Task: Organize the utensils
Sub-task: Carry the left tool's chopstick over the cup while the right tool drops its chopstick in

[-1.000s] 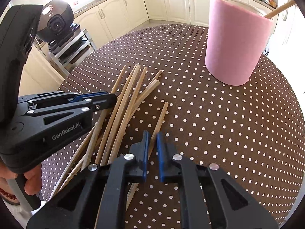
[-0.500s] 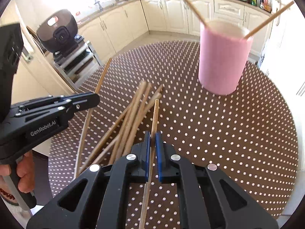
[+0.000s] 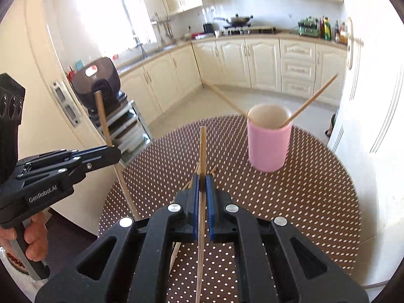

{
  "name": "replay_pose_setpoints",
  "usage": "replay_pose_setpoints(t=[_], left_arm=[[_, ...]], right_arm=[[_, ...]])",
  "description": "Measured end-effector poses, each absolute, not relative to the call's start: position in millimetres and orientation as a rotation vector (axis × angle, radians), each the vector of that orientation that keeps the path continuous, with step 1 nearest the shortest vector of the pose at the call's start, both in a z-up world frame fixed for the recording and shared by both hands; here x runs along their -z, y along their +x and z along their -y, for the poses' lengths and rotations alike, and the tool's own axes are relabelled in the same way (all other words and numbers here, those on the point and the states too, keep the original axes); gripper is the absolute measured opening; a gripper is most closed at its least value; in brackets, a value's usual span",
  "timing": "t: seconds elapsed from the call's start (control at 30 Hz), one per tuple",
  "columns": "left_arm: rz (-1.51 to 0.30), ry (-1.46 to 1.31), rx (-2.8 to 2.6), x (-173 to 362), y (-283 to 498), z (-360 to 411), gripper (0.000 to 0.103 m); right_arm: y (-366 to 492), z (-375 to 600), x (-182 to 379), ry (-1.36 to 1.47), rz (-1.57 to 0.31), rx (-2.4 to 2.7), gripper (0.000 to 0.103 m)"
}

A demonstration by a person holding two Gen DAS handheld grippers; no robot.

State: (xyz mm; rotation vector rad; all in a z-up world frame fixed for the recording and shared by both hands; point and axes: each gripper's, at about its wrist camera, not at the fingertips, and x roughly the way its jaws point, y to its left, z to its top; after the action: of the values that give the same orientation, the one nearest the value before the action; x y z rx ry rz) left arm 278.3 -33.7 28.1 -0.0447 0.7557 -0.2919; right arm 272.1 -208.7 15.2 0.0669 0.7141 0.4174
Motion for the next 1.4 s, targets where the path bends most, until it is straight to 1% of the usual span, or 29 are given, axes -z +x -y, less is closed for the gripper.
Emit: replay_pose_setpoints(t=[0.27, 0.47, 1.0, 1.23, 1.27, 1.4], left_arm=[[-0.68, -0.032, 0.322, -47, 264, 46, 0.006], [-0.623, -0.039, 0.343, -59, 268, 60, 0.006], [-0.402, -0.152, 0.332, -96, 323, 85, 0.006], [-0.336, -0.199, 0.294, -95, 354, 95, 0.006], [-0.329, -0.199, 0.285, -95, 358, 98, 0.006], [-0.301, -0.212, 0.263, -94, 372, 102, 0.006]], right_arm=[[259, 220, -39, 0.049, -0.594, -0.392, 0.004], [258, 229, -54, 0.012, -0.516, -0.352, 0.003], [286, 258, -109, -0.015, -0.314, -0.247, 0.003], [301, 264, -112, -0.013, -0.26, -0.233, 0.003], [303, 264, -111, -0.011, -0.251, -0.23, 0.0], [313, 268, -109, 0.005, -0.232, -0.227, 0.0]])
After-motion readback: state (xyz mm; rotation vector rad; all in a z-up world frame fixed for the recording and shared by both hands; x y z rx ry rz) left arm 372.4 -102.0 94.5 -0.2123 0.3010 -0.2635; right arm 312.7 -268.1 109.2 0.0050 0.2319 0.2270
